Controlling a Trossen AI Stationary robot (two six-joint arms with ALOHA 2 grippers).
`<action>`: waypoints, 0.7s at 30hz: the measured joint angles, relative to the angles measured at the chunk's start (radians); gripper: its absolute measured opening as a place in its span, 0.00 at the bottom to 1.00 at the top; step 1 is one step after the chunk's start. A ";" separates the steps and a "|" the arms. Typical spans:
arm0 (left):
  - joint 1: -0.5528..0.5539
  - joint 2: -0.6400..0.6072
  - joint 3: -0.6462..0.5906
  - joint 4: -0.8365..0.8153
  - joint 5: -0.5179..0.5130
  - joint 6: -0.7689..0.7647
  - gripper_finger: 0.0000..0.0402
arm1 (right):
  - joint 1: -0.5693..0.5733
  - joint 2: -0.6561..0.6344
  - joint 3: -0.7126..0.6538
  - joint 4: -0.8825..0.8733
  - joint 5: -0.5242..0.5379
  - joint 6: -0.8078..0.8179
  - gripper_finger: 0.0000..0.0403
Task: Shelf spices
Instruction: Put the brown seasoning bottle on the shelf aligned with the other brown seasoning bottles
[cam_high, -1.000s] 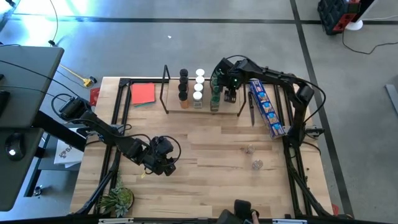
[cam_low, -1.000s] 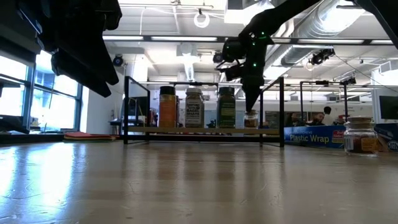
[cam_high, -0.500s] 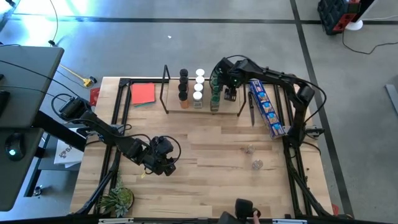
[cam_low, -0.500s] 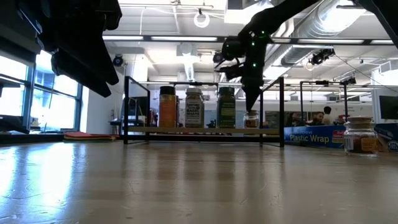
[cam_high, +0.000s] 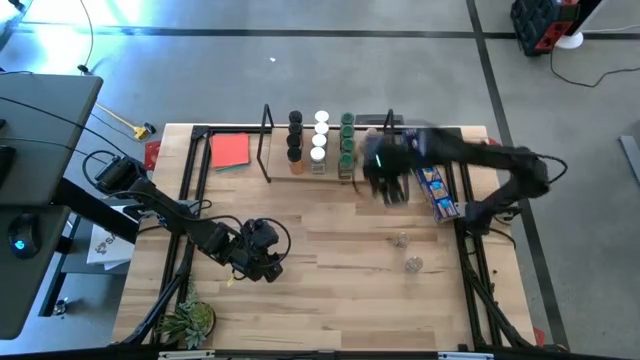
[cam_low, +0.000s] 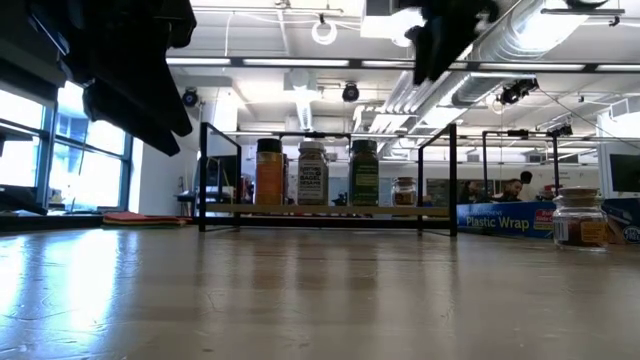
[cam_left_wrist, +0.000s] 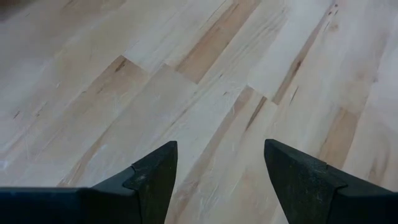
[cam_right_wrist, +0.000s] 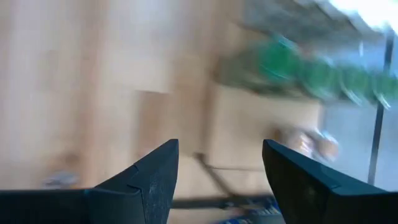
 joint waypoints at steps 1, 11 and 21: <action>0.000 0.000 0.000 0.000 -0.005 0.000 0.59 | 0.065 -0.025 -0.029 0.000 0.005 0.018 0.55; -0.015 0.000 0.000 0.002 -0.045 0.019 0.59 | 0.455 -0.259 -0.507 0.053 -0.086 0.593 0.55; -0.015 0.000 0.000 0.004 -0.047 0.026 0.59 | 0.462 -0.284 -0.782 0.227 -0.093 0.719 0.62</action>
